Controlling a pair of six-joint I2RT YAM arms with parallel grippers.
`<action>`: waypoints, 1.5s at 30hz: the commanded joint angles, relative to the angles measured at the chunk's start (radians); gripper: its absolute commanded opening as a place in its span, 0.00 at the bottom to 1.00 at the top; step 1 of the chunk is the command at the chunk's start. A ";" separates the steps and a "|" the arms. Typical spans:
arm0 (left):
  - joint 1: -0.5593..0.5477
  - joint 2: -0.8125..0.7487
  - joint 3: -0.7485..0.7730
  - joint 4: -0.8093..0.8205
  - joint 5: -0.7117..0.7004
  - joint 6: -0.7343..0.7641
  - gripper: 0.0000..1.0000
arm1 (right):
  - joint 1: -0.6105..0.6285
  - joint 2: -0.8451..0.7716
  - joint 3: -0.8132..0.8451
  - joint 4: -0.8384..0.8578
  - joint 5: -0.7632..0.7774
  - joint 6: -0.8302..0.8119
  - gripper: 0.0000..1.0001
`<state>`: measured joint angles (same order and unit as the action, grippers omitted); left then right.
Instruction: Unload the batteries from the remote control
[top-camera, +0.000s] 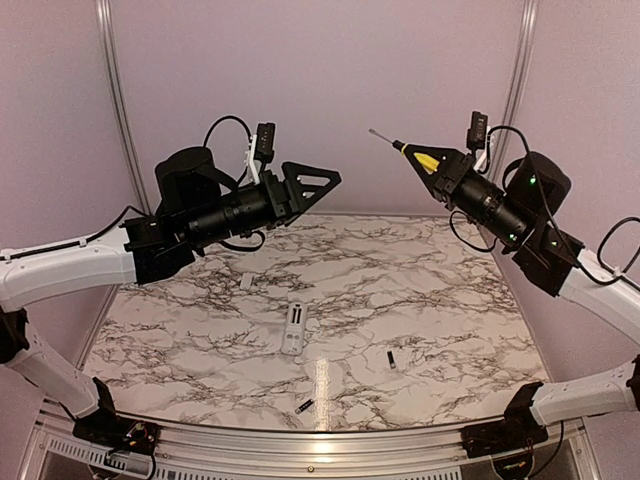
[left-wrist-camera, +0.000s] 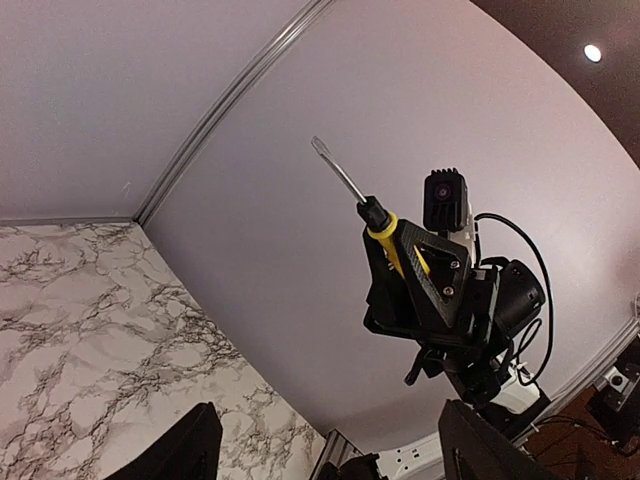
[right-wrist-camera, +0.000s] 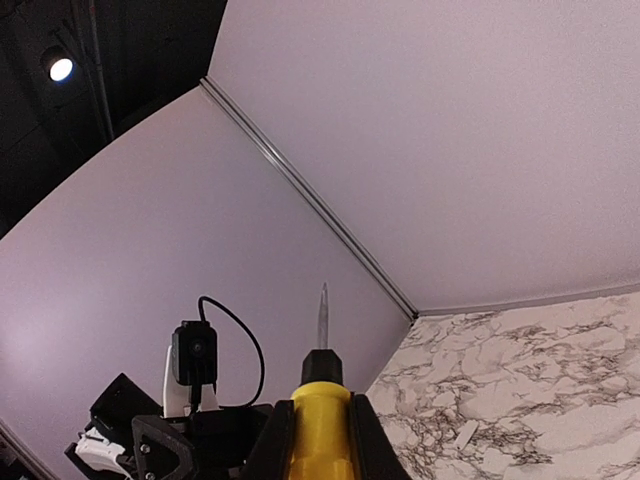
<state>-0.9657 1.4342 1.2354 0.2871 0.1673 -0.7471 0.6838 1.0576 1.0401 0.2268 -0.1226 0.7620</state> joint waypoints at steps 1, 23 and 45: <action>0.020 0.075 0.038 0.207 0.097 -0.123 0.77 | -0.006 0.031 -0.001 0.139 -0.100 0.056 0.00; 0.039 0.335 0.302 0.359 0.017 -0.308 0.35 | 0.040 0.087 -0.024 0.215 -0.209 0.109 0.00; 0.100 0.034 0.025 0.055 -0.055 -0.230 0.00 | 0.014 0.074 0.080 -0.214 -0.182 -0.090 0.98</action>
<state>-0.9058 1.6047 1.3239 0.5327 0.1696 -1.0439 0.7162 1.1481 1.0538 0.2058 -0.3298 0.7609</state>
